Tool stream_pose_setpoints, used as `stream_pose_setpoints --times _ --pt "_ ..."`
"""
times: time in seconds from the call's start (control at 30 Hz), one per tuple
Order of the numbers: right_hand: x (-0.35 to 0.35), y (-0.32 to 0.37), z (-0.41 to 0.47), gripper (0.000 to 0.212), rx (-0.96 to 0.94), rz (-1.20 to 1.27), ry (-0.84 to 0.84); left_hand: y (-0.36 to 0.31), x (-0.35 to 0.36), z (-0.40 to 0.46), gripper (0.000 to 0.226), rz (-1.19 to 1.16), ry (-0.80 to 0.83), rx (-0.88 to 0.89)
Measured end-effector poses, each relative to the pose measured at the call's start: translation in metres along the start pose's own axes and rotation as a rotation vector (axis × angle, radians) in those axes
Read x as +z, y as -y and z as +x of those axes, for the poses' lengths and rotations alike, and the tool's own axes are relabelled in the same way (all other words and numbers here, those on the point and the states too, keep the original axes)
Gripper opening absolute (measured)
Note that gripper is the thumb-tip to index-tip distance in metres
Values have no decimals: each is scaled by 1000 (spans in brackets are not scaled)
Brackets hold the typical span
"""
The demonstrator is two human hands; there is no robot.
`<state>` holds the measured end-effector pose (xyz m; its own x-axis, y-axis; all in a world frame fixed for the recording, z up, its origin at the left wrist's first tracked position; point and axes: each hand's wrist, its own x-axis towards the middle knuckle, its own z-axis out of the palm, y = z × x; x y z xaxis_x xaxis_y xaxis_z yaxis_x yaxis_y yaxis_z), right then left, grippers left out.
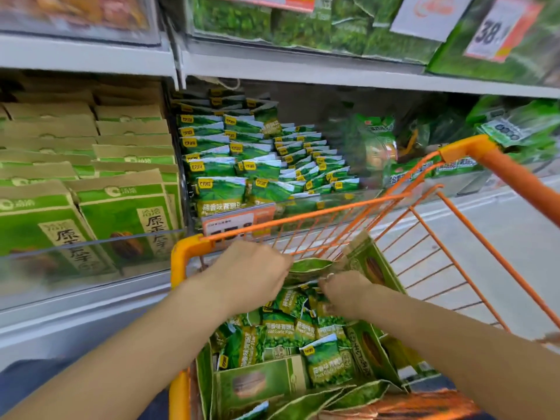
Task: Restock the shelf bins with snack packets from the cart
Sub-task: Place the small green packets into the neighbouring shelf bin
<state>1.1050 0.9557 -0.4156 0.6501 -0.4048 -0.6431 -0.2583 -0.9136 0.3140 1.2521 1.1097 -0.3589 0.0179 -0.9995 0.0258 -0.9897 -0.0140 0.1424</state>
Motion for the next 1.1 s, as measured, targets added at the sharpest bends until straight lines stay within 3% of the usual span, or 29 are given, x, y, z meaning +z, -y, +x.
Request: stream_pose_setpoints --times 0.07,0.2,0.3,0.43,0.53,0.63,0.7,0.77,0.83,0.97,1.1 --pt "1 -1 6 47 28 8 15 3 1 0 26 -18 103 -45" --pt "-8 -5 0 42 -45 44 -2 6 -1 2 24 -53 96 -67" --pt "-16 -18 -13 28 -134 466 -13 4 -6 5 27 -277 94 -108" --pt "-45 -26 -44 14 -317 1103 -158 2 -11 5 41 -601 110 -161" --pt "-67 -25 -69 16 -377 1454 -358 -4 -17 4 16 -847 -137 -153" --pt "-77 -27 -80 30 -370 1630 -459 -4 -23 4 18 -1053 -426 -231" --pt "-85 -27 -80 24 -356 1591 -488 -2 -25 4 15 -830 -558 -223" --pt "-96 -30 -75 20 -273 1567 -582 4 -22 6 39 -348 -665 -132" --pt "-109 -40 -64 19 -163 1559 -710 15 -19 10 58 -81 -619 -141" --pt "-137 -67 -23 27 46 1602 -847 28 -13 15 62 109 -434 -312" --pt "-166 -83 35 48 145 1535 -889 28 -14 19 49 131 -448 -362"
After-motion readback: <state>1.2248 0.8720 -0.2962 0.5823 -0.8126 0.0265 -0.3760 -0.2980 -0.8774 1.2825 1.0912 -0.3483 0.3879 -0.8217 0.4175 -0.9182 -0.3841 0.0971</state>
